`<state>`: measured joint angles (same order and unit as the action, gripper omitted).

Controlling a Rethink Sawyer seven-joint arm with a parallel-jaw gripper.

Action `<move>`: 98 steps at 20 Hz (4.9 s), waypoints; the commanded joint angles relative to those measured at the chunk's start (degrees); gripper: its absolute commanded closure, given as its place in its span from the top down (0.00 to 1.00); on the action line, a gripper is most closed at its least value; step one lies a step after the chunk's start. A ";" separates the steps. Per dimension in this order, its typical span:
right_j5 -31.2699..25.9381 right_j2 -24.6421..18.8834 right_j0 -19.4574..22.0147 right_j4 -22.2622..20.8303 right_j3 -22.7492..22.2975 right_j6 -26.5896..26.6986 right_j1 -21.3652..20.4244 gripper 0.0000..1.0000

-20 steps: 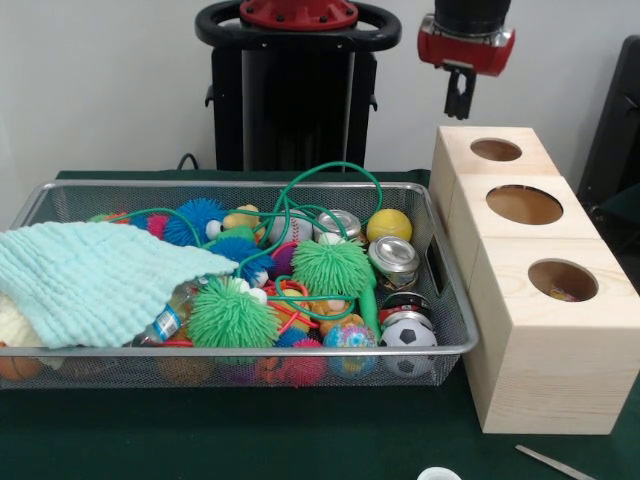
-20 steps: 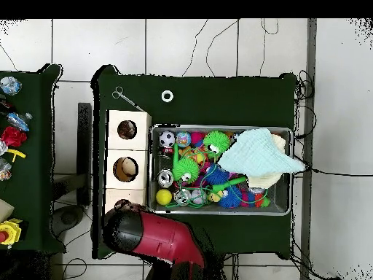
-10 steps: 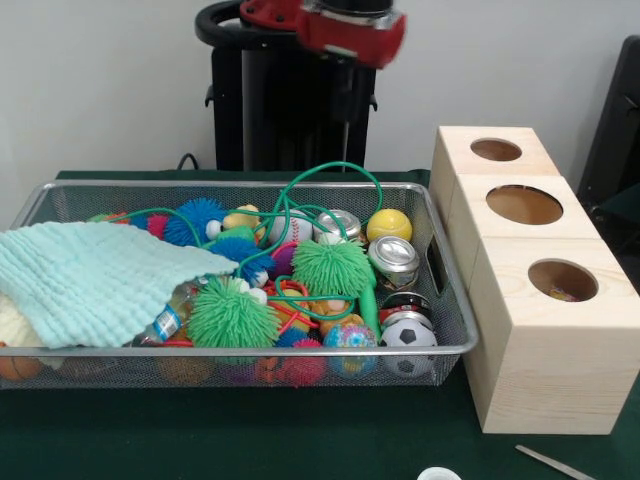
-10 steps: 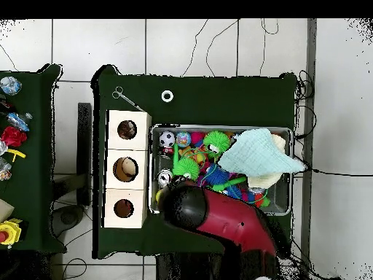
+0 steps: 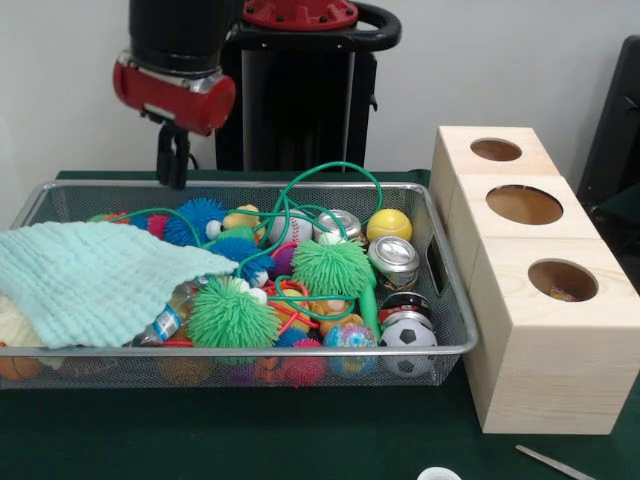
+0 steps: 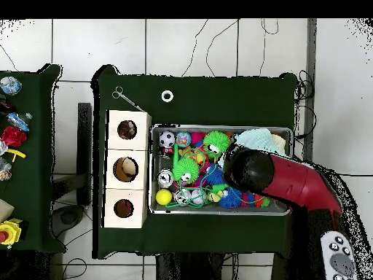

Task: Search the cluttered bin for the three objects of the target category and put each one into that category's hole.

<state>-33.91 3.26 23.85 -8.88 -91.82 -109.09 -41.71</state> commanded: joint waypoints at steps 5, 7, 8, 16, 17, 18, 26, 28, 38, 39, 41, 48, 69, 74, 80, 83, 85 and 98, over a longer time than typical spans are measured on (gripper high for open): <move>-12.12 -9.57 -3.43 -7.76 18.32 10.15 8.56 0.00; -11.57 -9.57 -4.55 -7.40 17.59 7.50 8.49 0.00; -11.29 -9.55 -5.11 -7.07 17.01 6.18 8.30 0.00; -10.61 -8.10 -7.50 -3.59 9.95 0.25 4.59 0.00; -10.16 -8.09 -7.71 -3.44 9.48 0.65 4.48 1.00; -8.84 -7.79 -7.79 -3.09 8.59 -0.61 4.20 1.00; -6.13 -10.46 -7.05 -1.61 -3.74 2.17 0.27 1.00; -7.68 -10.25 -7.34 -3.59 -4.82 4.59 0.63 1.00; -0.94 -17.43 -1.48 -4.52 -11.38 7.03 3.78 1.00; -0.74 -17.54 -1.25 -5.06 -11.46 6.71 4.41 1.00; -0.15 -17.94 -0.39 -6.61 -11.48 7.40 5.66 1.00; 7.52 -18.01 0.70 -15.45 -7.27 8.51 11.14 1.00; 9.97 -20.69 0.23 -10.08 -11.67 -5.15 11.68 1.00; 8.12 -18.70 1.10 -9.96 -14.49 -3.83 9.91 1.00; 7.32 -17.40 1.49 -13.32 -14.10 0.30 11.16 1.00; 9.07 -16.22 0.71 -14.36 -12.91 -0.26 12.63 1.00; 8.52 -14.53 -0.72 -15.35 -11.36 -0.28 13.36 1.00; 8.41 -14.40 1.22 -18.87 -11.43 2.95 11.94 0.00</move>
<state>-20.81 -11.49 23.61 -23.76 -100.51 -109.09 -30.10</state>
